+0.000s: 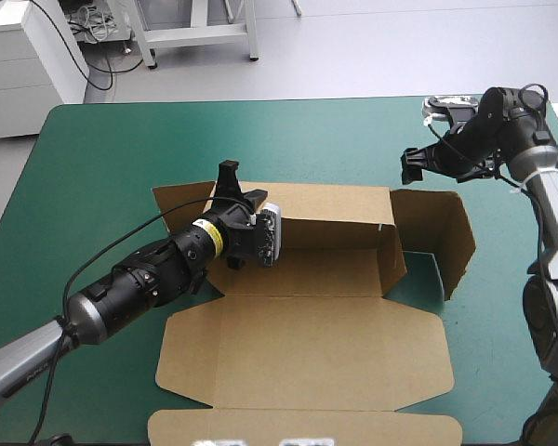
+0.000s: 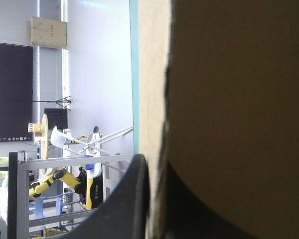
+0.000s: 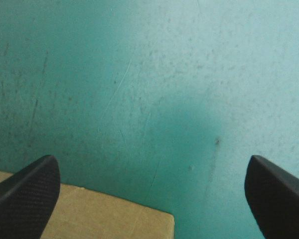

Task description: Fold the box

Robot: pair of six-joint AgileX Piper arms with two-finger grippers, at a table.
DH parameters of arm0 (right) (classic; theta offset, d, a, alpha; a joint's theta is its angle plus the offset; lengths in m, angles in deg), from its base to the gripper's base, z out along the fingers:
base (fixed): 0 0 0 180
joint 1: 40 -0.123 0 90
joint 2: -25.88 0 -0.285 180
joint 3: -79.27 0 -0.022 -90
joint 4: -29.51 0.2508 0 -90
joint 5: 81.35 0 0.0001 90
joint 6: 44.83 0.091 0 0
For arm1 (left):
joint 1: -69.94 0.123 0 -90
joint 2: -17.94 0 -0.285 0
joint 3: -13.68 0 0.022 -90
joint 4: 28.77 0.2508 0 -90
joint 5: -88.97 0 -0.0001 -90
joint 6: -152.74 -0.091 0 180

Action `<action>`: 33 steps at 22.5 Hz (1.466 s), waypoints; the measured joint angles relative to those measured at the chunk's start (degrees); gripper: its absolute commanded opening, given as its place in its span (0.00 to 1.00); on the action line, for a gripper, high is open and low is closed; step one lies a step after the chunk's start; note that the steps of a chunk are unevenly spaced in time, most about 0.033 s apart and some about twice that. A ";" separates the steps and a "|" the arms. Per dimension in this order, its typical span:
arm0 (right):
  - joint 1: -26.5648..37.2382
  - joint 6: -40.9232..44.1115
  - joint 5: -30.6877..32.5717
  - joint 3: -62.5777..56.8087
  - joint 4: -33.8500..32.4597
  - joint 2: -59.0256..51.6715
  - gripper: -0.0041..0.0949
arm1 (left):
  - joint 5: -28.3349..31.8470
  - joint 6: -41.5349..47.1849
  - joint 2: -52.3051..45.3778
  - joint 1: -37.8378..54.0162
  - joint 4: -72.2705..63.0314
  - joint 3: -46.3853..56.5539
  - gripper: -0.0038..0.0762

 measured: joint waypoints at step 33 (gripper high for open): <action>0.00 -29.78 -25.81 -52.16 19.29 -39.39 0.95 | 0.00 0.00 0.00 0.00 0.02 0.00 0.04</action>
